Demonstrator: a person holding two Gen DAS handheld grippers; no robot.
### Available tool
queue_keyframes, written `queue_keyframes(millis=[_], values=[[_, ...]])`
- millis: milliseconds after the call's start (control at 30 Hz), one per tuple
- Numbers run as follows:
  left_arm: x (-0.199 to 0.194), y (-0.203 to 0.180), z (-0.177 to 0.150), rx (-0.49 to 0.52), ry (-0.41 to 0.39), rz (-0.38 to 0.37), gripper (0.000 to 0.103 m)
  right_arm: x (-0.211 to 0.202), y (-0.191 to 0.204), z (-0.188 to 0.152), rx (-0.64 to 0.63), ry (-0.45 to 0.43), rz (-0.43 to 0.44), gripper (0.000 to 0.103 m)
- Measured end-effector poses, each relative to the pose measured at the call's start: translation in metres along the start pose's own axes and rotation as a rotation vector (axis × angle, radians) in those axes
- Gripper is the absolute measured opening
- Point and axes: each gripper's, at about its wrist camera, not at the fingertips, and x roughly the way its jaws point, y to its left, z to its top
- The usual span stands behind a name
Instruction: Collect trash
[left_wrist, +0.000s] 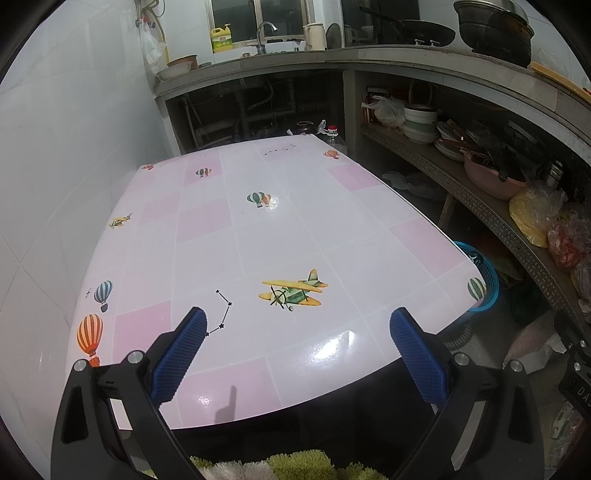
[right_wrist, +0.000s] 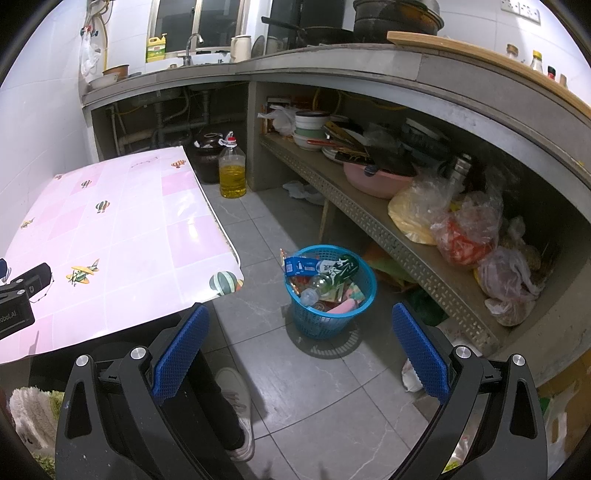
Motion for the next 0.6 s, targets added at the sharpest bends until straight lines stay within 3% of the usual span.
queue_keyframes(millis=[600], values=[[0.0024, 0.0008, -0.0015, -0.006, 0.012, -0.012, 0.097, 0.0002, -0.0002, 0.0000, 0.001, -0.001, 0.000, 0.095]])
